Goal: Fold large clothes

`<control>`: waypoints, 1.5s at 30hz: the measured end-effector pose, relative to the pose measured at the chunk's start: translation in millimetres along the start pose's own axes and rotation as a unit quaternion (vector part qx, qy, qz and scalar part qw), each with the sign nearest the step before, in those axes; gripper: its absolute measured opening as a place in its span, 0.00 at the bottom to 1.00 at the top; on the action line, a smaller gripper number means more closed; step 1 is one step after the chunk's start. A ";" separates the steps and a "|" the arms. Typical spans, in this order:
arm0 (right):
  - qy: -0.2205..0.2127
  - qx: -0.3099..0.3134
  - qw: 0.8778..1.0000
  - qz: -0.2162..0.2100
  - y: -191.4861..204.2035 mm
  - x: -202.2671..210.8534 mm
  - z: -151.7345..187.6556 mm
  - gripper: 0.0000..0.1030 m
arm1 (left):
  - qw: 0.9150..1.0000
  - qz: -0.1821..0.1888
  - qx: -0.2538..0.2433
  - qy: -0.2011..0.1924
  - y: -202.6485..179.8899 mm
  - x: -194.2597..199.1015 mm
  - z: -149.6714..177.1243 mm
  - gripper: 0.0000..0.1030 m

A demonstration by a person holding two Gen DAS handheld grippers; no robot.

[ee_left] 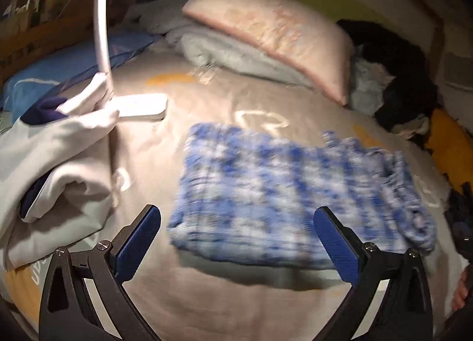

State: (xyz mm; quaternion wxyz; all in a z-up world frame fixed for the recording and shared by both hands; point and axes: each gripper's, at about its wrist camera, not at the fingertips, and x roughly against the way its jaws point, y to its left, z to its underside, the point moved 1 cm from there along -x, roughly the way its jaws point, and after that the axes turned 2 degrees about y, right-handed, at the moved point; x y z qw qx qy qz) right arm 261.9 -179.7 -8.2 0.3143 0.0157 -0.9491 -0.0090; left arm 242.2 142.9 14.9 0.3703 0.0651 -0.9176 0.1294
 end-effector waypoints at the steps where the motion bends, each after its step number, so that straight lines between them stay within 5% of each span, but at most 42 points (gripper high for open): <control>1: 0.001 0.003 1.000 0.002 0.8 -0.9 0.7 1.00 | 1.000 -0.005 0.007 0.012 4.9 -5.6 1.3 1.00; 9: 0.014 0.012 1.000 0.007 4.1 -7.8 4.8 1.00 | 0.991 0.048 0.082 0.094 37.9 -49.0 11.7 1.00; 12: 0.013 0.014 1.000 0.008 4.4 -6.8 5.1 1.00 | 0.991 0.067 0.087 0.082 39.7 -52.9 11.7 0.96; 16: 0.011 0.014 1.000 0.006 3.8 -5.5 4.6 1.00 | 0.993 0.066 0.064 0.070 26.2 -53.5 12.5 0.70; 19: 0.014 0.016 1.000 0.007 3.7 -8.2 4.5 1.00 | 0.997 0.046 0.047 0.038 15.0 -40.0 9.0 0.24; 21: 0.020 0.017 1.000 0.007 3.8 -12.9 4.8 1.00 | 0.999 0.044 0.019 0.006 4.0 -26.2 2.4 0.16; 27: -0.004 0.001 0.999 0.037 10.7 -34.2 -2.5 1.00 | 0.991 0.098 -0.032 -0.082 -38.6 22.5 -12.8 0.15; 32: 0.074 0.060 0.995 0.041 39.1 -77.3 6.5 1.00 | 0.979 0.137 -0.092 -0.123 -93.6 56.6 -18.2 0.15; 35: 0.067 0.076 0.993 0.056 44.6 -78.6 13.5 1.00 | 0.971 0.185 -0.094 -0.115 -122.8 65.7 -21.7 0.14; 40: 0.075 0.030 0.997 0.002 25.5 -57.5 -0.8 1.00 | 0.955 0.221 -0.158 -0.118 -188.1 68.6 -13.6 0.14; 45: 0.008 -0.057 0.997 0.051 -28.0 -7.3 -25.1 1.00 | 0.941 0.260 -0.204 -0.072 -232.6 46.8 13.7 0.14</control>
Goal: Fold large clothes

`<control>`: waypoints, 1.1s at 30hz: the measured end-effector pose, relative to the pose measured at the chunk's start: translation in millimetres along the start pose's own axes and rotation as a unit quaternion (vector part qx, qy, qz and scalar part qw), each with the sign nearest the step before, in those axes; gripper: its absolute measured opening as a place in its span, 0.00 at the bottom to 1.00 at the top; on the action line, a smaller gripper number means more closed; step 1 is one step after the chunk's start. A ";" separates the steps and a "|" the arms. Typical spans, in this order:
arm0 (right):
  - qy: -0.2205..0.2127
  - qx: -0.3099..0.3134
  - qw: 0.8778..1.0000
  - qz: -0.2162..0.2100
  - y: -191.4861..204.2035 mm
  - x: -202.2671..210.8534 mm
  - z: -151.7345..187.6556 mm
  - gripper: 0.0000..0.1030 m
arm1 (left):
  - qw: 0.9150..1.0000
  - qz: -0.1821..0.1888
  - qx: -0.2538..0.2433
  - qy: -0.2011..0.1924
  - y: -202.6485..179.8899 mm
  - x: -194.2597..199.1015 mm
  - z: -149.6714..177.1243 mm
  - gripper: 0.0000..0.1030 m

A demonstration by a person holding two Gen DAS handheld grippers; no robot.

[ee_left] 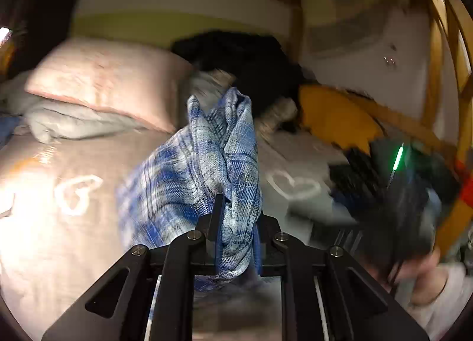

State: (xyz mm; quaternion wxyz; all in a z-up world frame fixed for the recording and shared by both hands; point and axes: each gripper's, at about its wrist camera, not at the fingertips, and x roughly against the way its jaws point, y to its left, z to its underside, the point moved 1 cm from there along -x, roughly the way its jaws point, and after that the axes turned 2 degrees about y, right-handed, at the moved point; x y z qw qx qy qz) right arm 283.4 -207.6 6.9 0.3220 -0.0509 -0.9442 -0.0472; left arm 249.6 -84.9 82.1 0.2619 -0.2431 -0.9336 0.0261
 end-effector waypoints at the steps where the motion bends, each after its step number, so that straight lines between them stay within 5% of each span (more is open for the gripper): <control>1: -0.022 -0.018 1.000 0.005 -14.3 10.3 -5.6 1.00 | 1.000 0.008 -0.002 0.010 -4.4 -7.6 6.4 0.14; 4: -0.047 -0.047 0.998 0.018 -42.8 24.3 -17.4 1.00 | 0.999 0.009 0.002 0.034 -12.1 -24.7 16.3 0.14; 8: -0.034 -0.067 0.997 0.022 -57.3 17.9 -23.5 1.00 | 0.998 0.035 0.018 0.049 -10.0 -37.6 15.3 0.14; 13: -0.015 -0.070 0.997 0.005 -55.4 9.3 -20.6 1.00 | 0.996 0.025 0.016 0.079 -11.0 -54.5 27.8 0.18; 18: -0.035 -0.034 0.999 0.013 -46.4 15.5 -17.1 1.00 | 0.997 0.053 0.034 0.052 -10.4 -30.1 29.1 0.65; 22: -0.068 -0.016 0.997 0.013 -40.5 24.7 -17.1 1.00 | 0.999 0.024 0.027 0.000 -7.3 8.3 15.1 0.72; 26: -0.084 0.005 0.995 -0.048 -26.7 27.9 -15.9 1.00 | 0.997 -0.055 0.043 -0.029 17.0 29.3 1.9 0.78; 29: -0.091 0.010 0.990 -0.109 -12.4 28.1 -14.1 1.00 | 0.991 -0.115 0.070 -0.012 47.0 28.3 6.8 0.78; 33: -0.060 0.042 0.987 -0.141 18.4 11.8 -4.1 0.92 | 0.982 -0.140 0.122 0.040 83.8 11.1 22.4 0.78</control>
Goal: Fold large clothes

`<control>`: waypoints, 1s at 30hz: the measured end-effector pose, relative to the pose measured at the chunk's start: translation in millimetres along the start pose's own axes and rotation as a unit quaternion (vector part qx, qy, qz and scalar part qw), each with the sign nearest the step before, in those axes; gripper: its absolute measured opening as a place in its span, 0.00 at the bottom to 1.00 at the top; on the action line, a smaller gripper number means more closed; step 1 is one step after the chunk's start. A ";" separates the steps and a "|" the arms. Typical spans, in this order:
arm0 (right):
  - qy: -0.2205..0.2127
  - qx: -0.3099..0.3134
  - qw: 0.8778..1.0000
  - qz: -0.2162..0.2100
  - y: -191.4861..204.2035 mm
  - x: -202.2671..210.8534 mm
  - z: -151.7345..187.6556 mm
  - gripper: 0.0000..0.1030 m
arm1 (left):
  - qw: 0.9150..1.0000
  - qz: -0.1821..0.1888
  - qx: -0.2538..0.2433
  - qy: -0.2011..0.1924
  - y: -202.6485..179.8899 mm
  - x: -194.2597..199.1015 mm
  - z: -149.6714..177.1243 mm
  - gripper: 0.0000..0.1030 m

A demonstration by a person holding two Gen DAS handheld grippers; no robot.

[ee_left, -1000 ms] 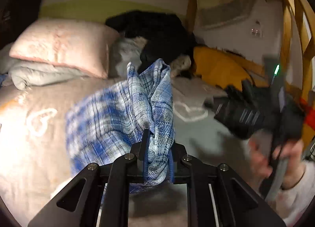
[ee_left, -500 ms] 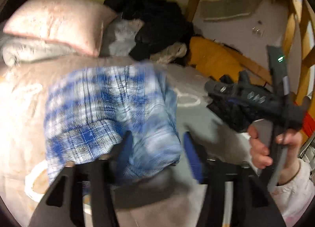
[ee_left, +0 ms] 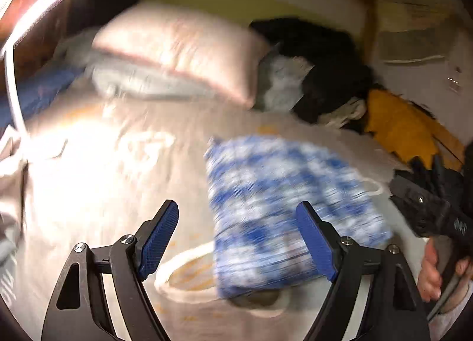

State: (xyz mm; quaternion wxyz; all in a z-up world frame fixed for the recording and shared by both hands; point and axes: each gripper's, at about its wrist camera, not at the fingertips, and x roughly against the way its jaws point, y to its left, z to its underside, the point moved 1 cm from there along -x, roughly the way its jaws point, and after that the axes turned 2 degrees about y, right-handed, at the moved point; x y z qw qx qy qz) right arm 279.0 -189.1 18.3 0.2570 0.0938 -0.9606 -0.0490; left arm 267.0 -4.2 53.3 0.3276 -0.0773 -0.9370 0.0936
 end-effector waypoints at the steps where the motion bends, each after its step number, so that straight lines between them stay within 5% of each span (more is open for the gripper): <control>1: 0.010 0.014 1.000 -0.003 6.5 -7.0 4.1 0.87 | 1.000 -0.001 0.009 0.012 5.2 -6.6 2.9 0.78; 4: 0.043 0.040 0.998 0.003 20.4 -27.3 16.6 0.62 | 0.999 0.000 0.025 0.030 11.1 -17.4 10.1 0.78; 6: 0.049 0.039 0.998 0.009 19.3 -34.0 22.4 0.09 | 0.999 0.003 0.024 0.032 11.7 -17.5 14.8 0.78; 7: 0.041 0.029 0.999 0.019 15.0 -33.5 23.7 0.03 | 0.999 0.005 0.022 0.030 11.4 -16.8 14.8 0.78; 11: 0.030 0.008 0.999 0.036 4.7 -25.6 21.9 0.03 | 0.999 0.029 0.017 0.025 7.8 -13.5 15.3 0.78; 17: 0.093 0.005 0.990 0.104 -16.4 -61.1 38.7 0.00 | 0.998 0.035 0.011 0.052 -4.1 -26.5 21.0 0.78; 25: 0.042 -0.022 0.998 0.051 -25.0 -30.1 19.4 0.03 | 0.997 0.041 0.017 0.059 -1.9 -29.9 22.1 0.78; 26: 0.036 -0.022 0.998 0.051 -23.2 -25.8 16.6 0.16 | 0.997 0.041 0.016 0.058 -2.3 -29.0 20.4 0.78; 27: 0.036 -0.025 0.998 0.053 -23.2 -22.6 13.6 0.45 | 0.997 0.044 0.016 0.060 -2.7 -29.6 17.7 0.78; 28: 0.036 -0.026 0.998 0.054 -23.1 -20.4 11.2 0.60 | 0.997 0.048 0.018 0.061 -3.1 -30.9 14.9 0.78; 29: 0.029 -0.024 0.998 0.050 -22.0 -17.2 9.1 0.71 | 0.997 0.049 0.022 0.060 -2.6 -32.7 11.3 0.78; 30: 0.024 -0.020 0.999 0.045 -20.6 -16.0 8.2 0.72 | 0.997 0.049 0.028 0.060 -1.3 -35.0 7.9 0.78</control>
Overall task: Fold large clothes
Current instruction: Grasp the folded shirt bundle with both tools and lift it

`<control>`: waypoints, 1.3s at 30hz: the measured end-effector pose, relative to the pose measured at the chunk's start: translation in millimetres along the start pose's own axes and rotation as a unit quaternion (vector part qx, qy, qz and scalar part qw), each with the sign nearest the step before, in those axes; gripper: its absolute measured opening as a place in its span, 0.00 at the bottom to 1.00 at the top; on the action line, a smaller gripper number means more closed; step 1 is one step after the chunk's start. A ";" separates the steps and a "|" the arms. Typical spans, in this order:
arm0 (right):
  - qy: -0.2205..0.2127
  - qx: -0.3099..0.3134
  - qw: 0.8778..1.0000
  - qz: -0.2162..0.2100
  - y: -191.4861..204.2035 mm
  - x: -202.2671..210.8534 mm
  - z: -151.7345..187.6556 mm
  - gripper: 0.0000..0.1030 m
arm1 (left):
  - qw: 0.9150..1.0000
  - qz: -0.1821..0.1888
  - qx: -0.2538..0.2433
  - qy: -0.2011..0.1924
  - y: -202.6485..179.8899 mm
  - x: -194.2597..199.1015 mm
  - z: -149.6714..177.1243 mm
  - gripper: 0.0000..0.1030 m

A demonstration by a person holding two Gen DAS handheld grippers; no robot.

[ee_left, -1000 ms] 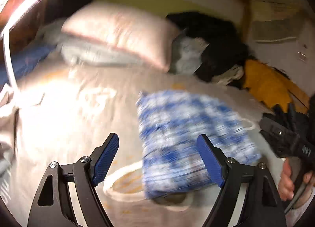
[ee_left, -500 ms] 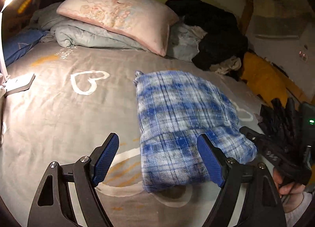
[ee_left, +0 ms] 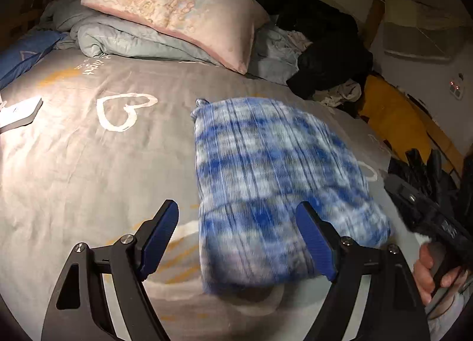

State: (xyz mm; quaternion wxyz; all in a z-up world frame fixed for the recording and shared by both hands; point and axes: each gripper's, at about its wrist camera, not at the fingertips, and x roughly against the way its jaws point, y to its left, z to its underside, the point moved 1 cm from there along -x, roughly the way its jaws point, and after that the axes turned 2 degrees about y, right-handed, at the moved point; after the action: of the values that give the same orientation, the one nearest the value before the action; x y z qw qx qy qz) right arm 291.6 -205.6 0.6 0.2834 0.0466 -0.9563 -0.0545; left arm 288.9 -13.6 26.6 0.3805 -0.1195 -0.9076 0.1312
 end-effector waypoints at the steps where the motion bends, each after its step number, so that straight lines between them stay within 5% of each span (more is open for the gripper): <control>1: -0.001 0.004 1.000 -0.006 1.0 1.1 -0.6 0.73 | 1.000 0.005 0.009 0.002 1.4 -2.3 -3.1 0.78; 4: 0.001 -0.015 1.000 -0.014 -3.5 -2.0 0.3 0.88 | 0.999 0.034 0.026 0.012 5.1 -10.0 -6.1 0.79; 7: 0.020 -0.048 0.998 -0.037 -10.4 -11.6 6.1 0.96 | 0.998 0.050 0.026 0.016 4.0 -15.5 -5.6 0.93; 8: 0.029 -0.057 0.997 -0.043 -12.5 -15.9 8.4 0.97 | 0.998 0.053 0.022 0.014 2.7 -16.6 -4.8 1.00; 13: 0.064 -0.095 0.990 -0.082 -16.9 -35.8 18.5 0.97 | 0.999 0.035 0.019 0.019 7.3 -26.0 -2.6 1.00; 15: 0.083 -0.113 0.985 -0.099 -19.4 -46.3 23.6 0.97 | 0.996 0.063 0.056 0.037 19.5 -33.3 -1.2 1.00; 19: 0.117 -0.163 0.969 -0.141 -29.4 -66.4 37.9 0.97 | 0.974 0.150 0.144 0.086 47.1 -58.7 9.5 0.99; 22: 0.119 -0.152 0.970 -0.149 -26.4 -68.9 37.2 0.97 | 0.977 0.155 0.126 0.079 44.3 -59.9 9.7 0.99; 26: 0.129 -0.139 0.967 -0.172 -17.4 -77.7 41.4 0.67 | 0.982 0.140 0.093 0.084 29.1 -64.8 12.2 0.99; 30: 0.093 -0.087 0.982 -0.137 -1.3 -62.3 39.5 0.44 | 0.990 0.121 0.046 0.055 7.6 -46.4 13.5 0.50; 33: 0.058 -0.013 0.993 -0.101 20.9 -45.4 34.7 0.40 | 0.995 0.091 -0.028 0.032 -12.6 -29.3 8.2 0.34; 39: 0.010 0.058 0.997 -0.055 49.6 -19.1 34.0 0.40 | 0.994 0.078 -0.070 -0.012 -27.8 -7.9 7.6 0.31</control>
State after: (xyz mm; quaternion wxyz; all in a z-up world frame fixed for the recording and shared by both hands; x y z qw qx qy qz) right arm 286.1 -151.5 -31.5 0.2862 0.1158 -0.9510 -0.0138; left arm 285.6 -43.3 25.4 0.3485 -0.2146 -0.9071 0.0984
